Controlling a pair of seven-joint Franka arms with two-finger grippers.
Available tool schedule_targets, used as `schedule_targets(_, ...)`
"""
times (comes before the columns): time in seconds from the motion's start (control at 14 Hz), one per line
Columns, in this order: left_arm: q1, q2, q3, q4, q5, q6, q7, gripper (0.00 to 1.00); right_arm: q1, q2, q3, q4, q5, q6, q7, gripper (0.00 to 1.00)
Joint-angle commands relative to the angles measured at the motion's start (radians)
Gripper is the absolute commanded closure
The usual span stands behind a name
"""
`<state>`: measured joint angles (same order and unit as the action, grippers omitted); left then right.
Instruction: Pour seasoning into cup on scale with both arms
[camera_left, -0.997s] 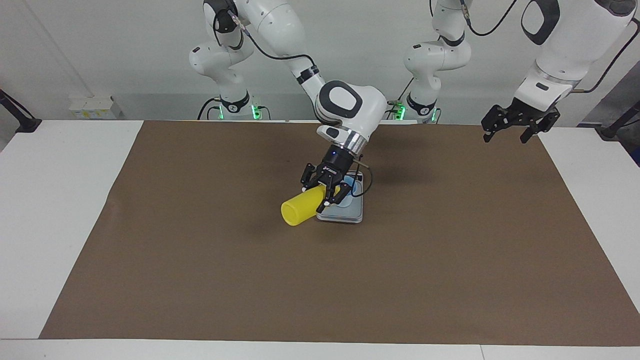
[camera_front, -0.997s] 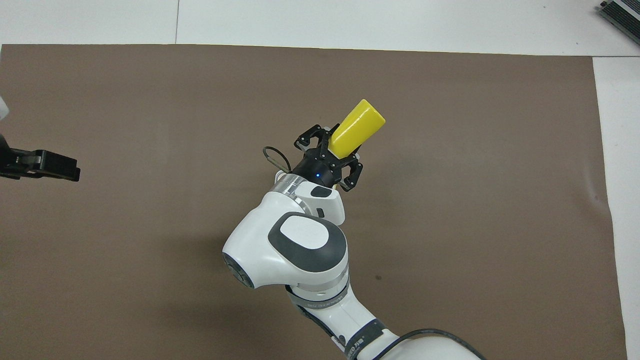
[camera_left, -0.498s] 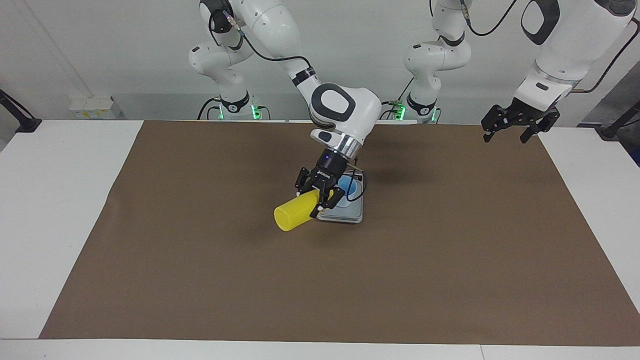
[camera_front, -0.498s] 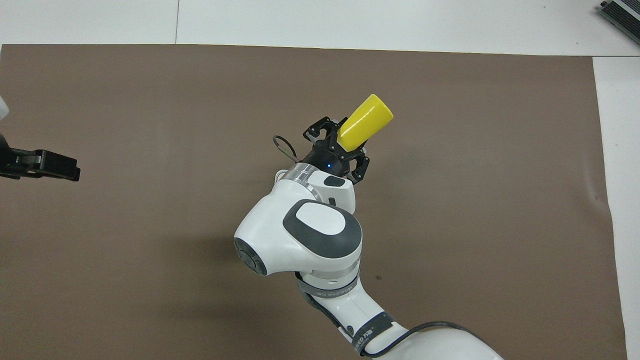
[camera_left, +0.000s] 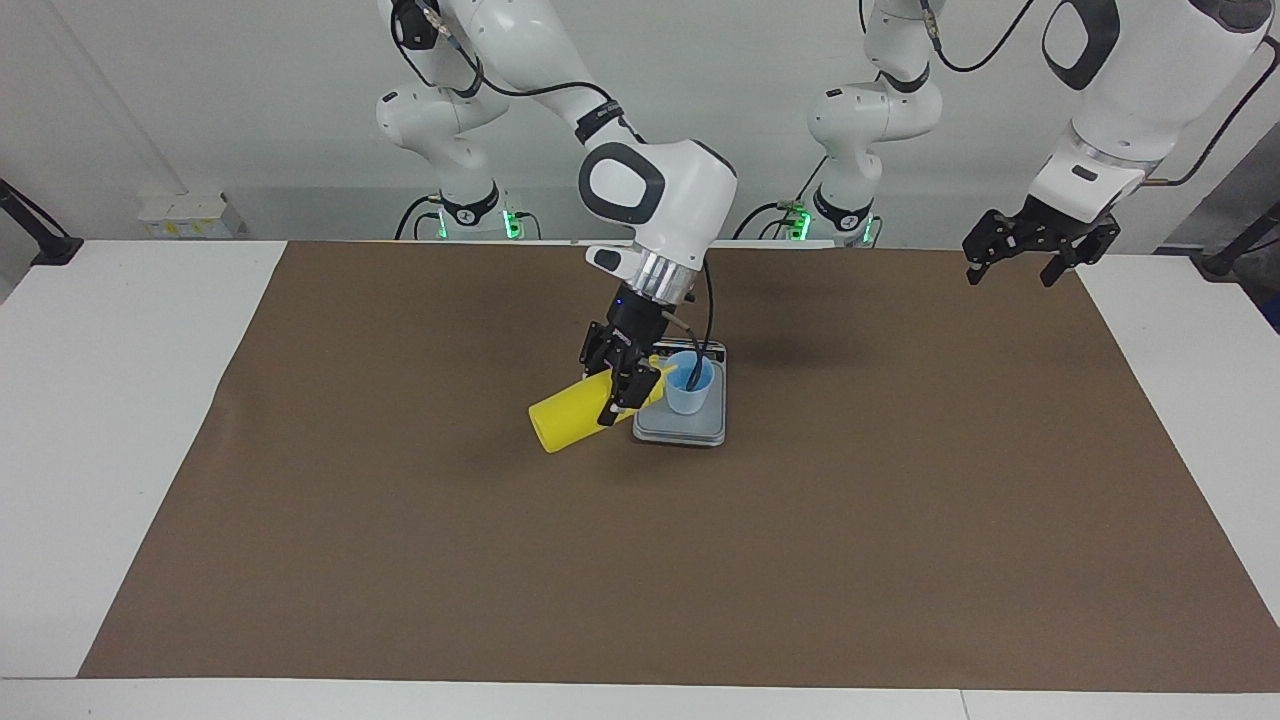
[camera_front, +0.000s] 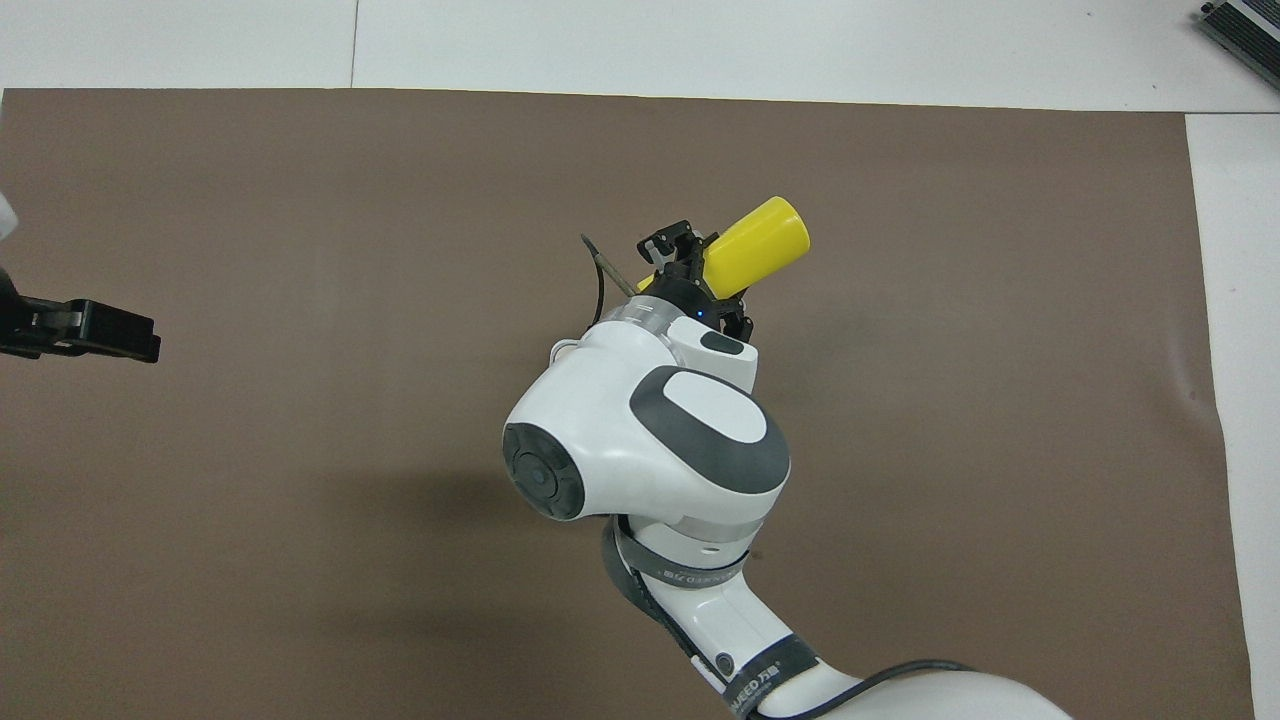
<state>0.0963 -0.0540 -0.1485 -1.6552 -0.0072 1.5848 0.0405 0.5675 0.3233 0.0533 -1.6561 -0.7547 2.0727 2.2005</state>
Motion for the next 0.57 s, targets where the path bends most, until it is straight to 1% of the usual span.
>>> schedule_targets(0.0, 0.005, -0.01, 0.0, -0.005, -0.007, -0.011, -0.01, 0.0, -0.053, -0.041, 0.01, -0.016, 0.223, 0.036, -0.027, 1.0)
schedule_targets(0.21, 0.005, -0.01, 0.0, -0.005, -0.007, -0.011, -0.01, 0.0, -0.116, -0.055, 0.01, -0.016, 0.464, 0.034, -0.112, 1.0)
schedule_targets(0.5, 0.005, -0.01, 0.0, -0.005, -0.007, -0.011, -0.01, 0.0, -0.199, -0.053, 0.008, -0.022, 0.665, 0.017, -0.231, 1.0)
